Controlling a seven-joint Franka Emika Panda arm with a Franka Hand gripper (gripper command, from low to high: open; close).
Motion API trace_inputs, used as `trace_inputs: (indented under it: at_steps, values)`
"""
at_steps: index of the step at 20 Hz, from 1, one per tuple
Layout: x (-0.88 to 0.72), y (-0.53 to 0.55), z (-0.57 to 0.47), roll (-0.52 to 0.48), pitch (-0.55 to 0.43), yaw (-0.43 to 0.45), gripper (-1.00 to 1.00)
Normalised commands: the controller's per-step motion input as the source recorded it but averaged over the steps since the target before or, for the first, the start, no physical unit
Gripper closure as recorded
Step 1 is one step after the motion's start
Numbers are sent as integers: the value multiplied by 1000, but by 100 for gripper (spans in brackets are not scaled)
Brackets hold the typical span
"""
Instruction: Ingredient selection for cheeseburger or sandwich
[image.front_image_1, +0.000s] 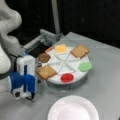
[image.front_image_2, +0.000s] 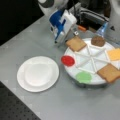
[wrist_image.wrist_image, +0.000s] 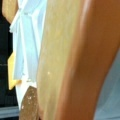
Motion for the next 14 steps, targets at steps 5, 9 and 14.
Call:
trace_inputs:
  at_steps: [5,9,14]
  values:
    - [155,-4,38,161,44,-5,-100]
    - [159,-12,60,135,44,-8,-100]
    - [165,-20,53,113,43,-10,-100]
